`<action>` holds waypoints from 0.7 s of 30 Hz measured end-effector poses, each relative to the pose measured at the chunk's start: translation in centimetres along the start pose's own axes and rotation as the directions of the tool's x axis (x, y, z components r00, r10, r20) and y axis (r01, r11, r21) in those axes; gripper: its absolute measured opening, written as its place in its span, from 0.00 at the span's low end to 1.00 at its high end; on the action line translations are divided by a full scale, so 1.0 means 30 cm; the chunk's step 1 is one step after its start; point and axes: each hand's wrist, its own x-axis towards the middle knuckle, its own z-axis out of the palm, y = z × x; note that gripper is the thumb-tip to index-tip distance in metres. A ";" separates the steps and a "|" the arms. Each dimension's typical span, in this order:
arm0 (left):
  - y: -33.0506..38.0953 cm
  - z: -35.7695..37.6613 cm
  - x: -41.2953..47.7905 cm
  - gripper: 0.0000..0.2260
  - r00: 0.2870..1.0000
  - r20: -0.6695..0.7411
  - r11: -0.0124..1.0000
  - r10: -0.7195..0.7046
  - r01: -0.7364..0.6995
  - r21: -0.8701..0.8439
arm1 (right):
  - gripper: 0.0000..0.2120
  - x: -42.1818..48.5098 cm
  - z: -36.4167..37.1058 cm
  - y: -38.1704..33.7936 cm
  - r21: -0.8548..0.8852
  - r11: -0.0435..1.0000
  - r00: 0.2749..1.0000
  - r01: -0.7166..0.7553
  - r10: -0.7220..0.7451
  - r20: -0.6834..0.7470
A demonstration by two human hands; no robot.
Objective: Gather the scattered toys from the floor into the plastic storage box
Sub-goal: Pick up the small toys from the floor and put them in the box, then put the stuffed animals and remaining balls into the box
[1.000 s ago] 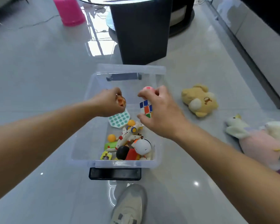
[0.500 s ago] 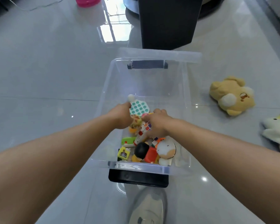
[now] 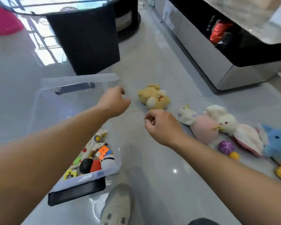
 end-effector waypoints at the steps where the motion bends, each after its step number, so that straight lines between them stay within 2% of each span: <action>1: 0.064 0.040 0.028 0.22 0.998 0.042 0.999 0.038 -0.038 0.010 | 0.08 0.005 -0.020 0.078 -0.019 0.997 0.997 -0.080 0.080 0.003; 6: 0.234 0.342 0.225 0.28 0.952 0.274 0.964 0.136 -0.191 0.185 | 0.18 0.046 -0.046 0.450 -0.117 0.921 0.928 -0.372 0.371 -0.029; 9: 0.232 0.519 0.364 0.32 0.954 0.261 0.921 0.146 -0.227 0.316 | 0.20 0.083 -0.036 0.608 -0.228 0.859 0.888 -0.459 0.447 -0.106; 11: 0.223 0.598 0.449 0.36 0.957 0.231 0.895 0.172 -0.250 0.369 | 0.21 0.117 -0.029 0.671 -0.326 0.814 0.876 -0.480 0.459 -0.144; 13: 0.219 0.650 0.522 0.45 0.950 0.249 0.860 0.187 -0.281 0.425 | 0.22 0.162 -0.019 0.717 -0.403 0.773 0.870 -0.490 0.465 -0.164; 15: 0.210 0.691 0.575 0.51 0.945 0.282 0.832 0.167 -0.288 0.474 | 0.24 0.213 -0.006 0.758 -0.450 0.729 0.844 -0.516 0.521 -0.125; 18: 0.197 0.748 0.601 0.50 0.947 0.290 0.788 0.135 -0.280 0.548 | 0.25 0.267 0.023 0.815 -0.542 0.647 0.784 -0.537 0.620 -0.037; 21: 0.186 0.775 0.593 0.43 0.956 0.210 0.729 0.206 -0.293 0.619 | 0.23 0.269 0.058 0.845 -0.618 0.622 0.798 -0.480 0.602 -0.014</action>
